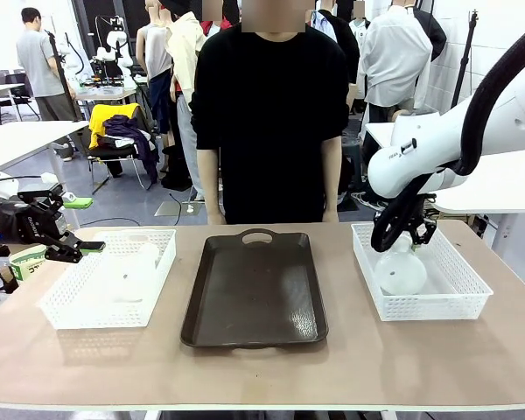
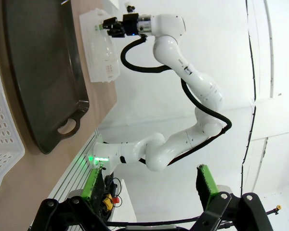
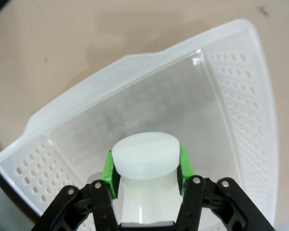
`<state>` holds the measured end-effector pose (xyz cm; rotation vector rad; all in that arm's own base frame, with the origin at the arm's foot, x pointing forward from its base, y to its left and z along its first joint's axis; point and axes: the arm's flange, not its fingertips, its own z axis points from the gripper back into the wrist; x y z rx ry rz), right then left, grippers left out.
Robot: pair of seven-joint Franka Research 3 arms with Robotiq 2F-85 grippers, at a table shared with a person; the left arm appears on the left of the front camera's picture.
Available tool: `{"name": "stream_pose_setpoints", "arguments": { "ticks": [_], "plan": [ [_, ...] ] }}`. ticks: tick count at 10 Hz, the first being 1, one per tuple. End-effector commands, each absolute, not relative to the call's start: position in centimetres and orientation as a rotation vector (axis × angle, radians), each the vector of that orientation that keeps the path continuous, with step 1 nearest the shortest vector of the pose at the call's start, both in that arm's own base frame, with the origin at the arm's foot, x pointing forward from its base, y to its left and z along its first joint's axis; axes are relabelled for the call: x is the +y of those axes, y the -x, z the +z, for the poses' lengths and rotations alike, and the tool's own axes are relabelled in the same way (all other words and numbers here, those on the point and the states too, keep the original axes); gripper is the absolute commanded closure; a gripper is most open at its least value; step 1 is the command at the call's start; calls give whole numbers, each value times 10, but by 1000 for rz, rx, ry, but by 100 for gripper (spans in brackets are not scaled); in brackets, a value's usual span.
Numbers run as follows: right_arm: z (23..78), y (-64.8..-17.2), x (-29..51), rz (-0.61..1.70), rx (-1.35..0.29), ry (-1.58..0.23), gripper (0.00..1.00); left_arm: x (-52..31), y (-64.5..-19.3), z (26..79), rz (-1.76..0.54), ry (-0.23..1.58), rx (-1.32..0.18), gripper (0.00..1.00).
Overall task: Prepare the laboratory tools.
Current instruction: While moving the picked Big flask to the Handle tray indicated by the person, stop as directed by the person.
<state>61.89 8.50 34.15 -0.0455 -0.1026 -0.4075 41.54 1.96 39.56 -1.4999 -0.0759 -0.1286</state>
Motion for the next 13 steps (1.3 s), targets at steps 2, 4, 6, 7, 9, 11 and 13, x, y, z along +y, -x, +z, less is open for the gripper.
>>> {"name": "stream_pose_setpoints", "arguments": {
  "ticks": [2,4,6,7,9,11,13],
  "plan": [
    [376,-594,75,-418,-111,31,100,21,-416,398,-124,1484,-74,0],
    [405,-576,73,-392,-92,-14,100,21,-416,398,-124,1484,-74,0],
    [434,-553,78,-345,-131,-31,100,21,-416,398,-124,1484,-74,0],
    [449,-541,82,-337,-176,-34,100,21,-416,398,-124,1484,-74,0],
    [467,-526,87,-332,-228,-33,100,21,-416,398,-124,1484,-74,0],
    [471,-520,90,-307,-227,-41,100,21,-416,398,-124,1484,-74,0],
    [480,-529,93,-333,-214,-27,100,21,-416,398,-124,1484,-74,0]
  ]
}}
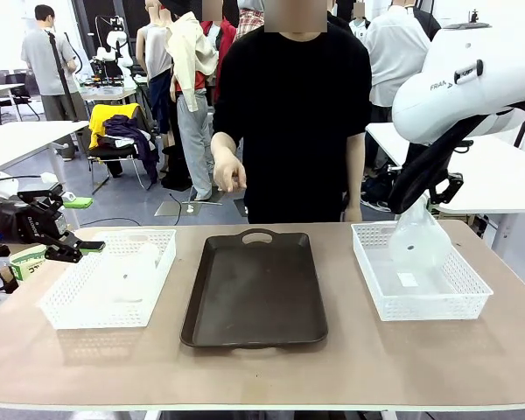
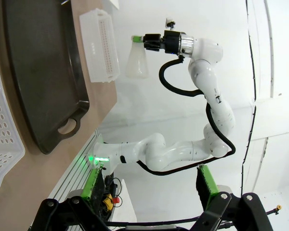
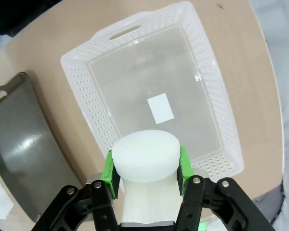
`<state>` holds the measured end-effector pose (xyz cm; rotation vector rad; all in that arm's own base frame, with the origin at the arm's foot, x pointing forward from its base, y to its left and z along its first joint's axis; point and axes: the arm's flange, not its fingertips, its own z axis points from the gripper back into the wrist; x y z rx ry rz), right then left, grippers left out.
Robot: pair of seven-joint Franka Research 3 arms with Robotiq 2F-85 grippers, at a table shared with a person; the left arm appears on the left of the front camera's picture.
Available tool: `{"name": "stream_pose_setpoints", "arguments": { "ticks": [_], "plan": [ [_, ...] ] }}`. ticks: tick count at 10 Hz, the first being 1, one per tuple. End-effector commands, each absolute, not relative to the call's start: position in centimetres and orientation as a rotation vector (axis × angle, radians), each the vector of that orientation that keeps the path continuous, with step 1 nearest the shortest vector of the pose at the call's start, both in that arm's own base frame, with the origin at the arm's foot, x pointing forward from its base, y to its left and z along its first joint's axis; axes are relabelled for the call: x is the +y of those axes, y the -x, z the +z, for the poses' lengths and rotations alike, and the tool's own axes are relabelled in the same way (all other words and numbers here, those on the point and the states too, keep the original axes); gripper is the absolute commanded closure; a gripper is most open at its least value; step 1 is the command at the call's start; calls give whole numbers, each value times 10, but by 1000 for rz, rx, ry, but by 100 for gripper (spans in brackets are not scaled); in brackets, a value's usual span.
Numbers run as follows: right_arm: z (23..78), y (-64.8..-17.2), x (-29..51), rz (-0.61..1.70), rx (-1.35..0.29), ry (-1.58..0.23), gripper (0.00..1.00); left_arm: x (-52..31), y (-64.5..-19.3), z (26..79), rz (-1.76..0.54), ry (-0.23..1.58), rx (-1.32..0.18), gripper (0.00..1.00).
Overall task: Prepare the laboratory tools.
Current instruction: While moving the picked Big flask to the Handle tray indicated by the person, stop as directed by the person.
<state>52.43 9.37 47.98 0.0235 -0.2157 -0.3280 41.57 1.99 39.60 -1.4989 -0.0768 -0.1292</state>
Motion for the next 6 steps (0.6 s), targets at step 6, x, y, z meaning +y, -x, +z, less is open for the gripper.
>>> {"name": "stream_pose_setpoints", "arguments": {
  "ticks": [6],
  "plan": [
    [480,-529,93,-333,-214,-27,100,21,-416,398,-124,1484,-74,0]
  ]
}}
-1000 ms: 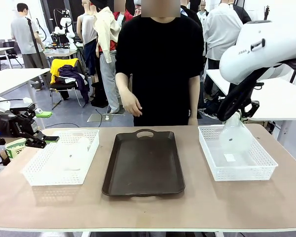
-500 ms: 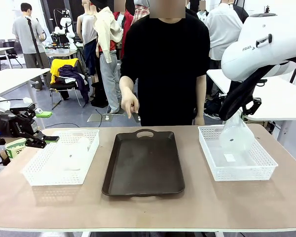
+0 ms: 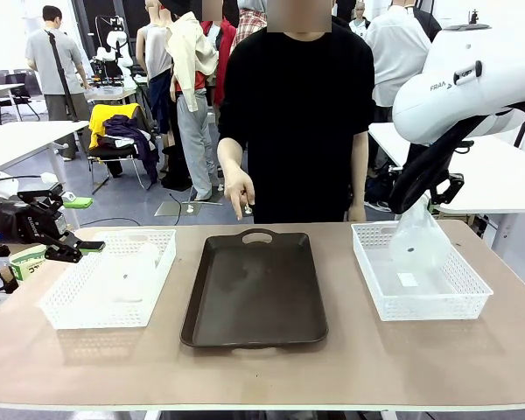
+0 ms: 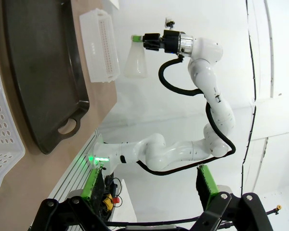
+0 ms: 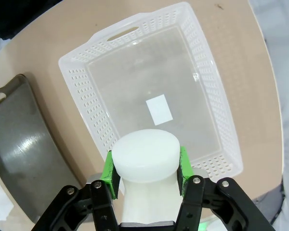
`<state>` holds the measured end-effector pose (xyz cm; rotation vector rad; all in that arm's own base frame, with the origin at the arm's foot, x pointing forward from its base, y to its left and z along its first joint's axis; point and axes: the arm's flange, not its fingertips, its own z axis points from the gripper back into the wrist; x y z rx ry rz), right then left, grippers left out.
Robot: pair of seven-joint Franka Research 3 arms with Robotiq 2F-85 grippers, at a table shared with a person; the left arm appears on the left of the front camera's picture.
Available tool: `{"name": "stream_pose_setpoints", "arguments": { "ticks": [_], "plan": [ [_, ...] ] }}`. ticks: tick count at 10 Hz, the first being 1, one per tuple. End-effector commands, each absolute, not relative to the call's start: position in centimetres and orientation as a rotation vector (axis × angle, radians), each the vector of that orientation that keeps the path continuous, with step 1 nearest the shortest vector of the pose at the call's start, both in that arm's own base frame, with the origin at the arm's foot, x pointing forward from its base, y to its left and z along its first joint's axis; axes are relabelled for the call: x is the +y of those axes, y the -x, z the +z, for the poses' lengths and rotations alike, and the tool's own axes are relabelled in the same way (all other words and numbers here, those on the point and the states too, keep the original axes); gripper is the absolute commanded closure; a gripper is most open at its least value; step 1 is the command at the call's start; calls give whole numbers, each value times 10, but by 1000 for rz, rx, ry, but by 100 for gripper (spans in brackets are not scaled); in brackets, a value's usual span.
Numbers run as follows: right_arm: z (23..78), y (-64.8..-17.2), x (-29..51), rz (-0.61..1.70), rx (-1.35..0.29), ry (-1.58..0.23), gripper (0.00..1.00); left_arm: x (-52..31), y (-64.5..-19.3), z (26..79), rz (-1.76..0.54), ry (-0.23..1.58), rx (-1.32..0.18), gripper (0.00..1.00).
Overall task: Prepare the laboratory tools.
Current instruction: While moving the picked Big flask to the Handle tray indicated by the person, stop as directed by the person.
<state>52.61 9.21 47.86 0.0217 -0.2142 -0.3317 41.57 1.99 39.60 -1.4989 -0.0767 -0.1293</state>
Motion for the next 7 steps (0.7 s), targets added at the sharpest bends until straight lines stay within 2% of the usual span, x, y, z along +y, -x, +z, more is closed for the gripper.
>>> {"name": "stream_pose_setpoints", "arguments": {
  "ticks": [1,5,7],
  "plan": [
    [480,-529,93,-333,-214,-27,100,21,-416,398,-124,1484,-74,0],
    [479,-526,92,-331,-214,-22,100,21,-416,398,-124,1484,-74,0],
    [495,-535,127,-142,-249,-26,100,21,-416,398,-124,1484,-74,0]
  ]
}}
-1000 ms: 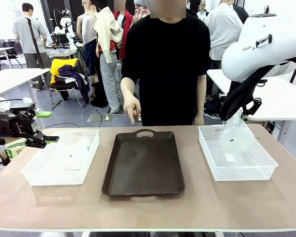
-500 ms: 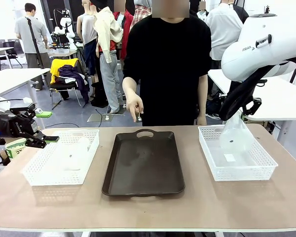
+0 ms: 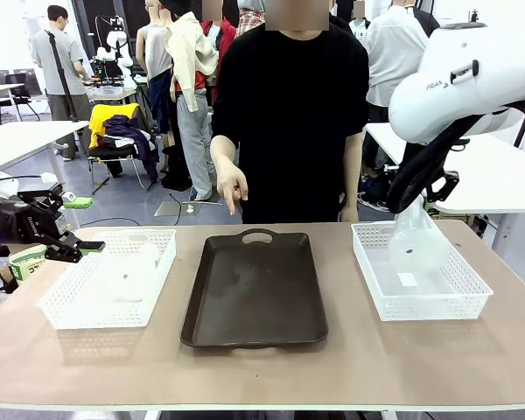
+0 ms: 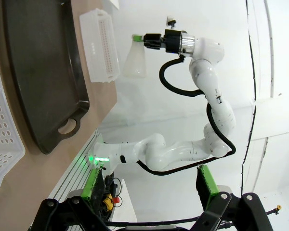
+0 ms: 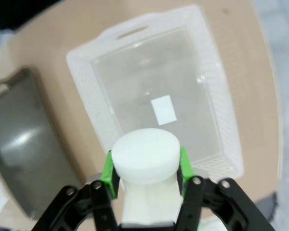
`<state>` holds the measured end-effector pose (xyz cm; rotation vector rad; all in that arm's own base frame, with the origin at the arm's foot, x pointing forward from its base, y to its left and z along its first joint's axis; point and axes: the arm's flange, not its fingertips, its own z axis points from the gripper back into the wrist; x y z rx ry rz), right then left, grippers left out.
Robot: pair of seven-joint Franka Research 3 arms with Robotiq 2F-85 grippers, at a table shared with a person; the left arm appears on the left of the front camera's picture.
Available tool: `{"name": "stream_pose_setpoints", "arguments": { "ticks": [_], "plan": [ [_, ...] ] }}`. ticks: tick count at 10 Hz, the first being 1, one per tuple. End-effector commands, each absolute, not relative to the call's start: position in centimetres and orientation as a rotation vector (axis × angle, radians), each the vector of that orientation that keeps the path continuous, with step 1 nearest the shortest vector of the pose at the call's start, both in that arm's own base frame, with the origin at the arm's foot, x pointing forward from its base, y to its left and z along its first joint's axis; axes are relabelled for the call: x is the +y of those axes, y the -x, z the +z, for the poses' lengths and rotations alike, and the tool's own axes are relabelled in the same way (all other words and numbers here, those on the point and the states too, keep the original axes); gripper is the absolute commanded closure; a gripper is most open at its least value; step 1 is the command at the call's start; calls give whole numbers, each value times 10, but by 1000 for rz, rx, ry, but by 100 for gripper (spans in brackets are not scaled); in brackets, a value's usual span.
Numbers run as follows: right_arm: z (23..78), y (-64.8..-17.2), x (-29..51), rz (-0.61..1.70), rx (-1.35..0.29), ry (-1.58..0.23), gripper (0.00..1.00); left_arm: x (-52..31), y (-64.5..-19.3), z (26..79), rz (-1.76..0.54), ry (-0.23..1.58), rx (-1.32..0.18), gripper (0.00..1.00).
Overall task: Prepare the laboratory tools.
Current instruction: While moving the picked Big flask to the Handle tray indicated by the person, stop as directed by the person.
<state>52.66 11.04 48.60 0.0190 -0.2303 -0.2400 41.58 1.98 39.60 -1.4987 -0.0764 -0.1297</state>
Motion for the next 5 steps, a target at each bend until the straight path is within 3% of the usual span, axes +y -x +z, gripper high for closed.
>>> {"name": "stream_pose_setpoints", "arguments": {
  "ticks": [1,5],
  "plan": [
    [504,-536,147,-69,-272,-24,100,21,-416,398,-124,1484,-74,0],
    [522,-544,245,237,-356,-8,100,21,-416,398,-124,1484,-74,0]
  ]
}}
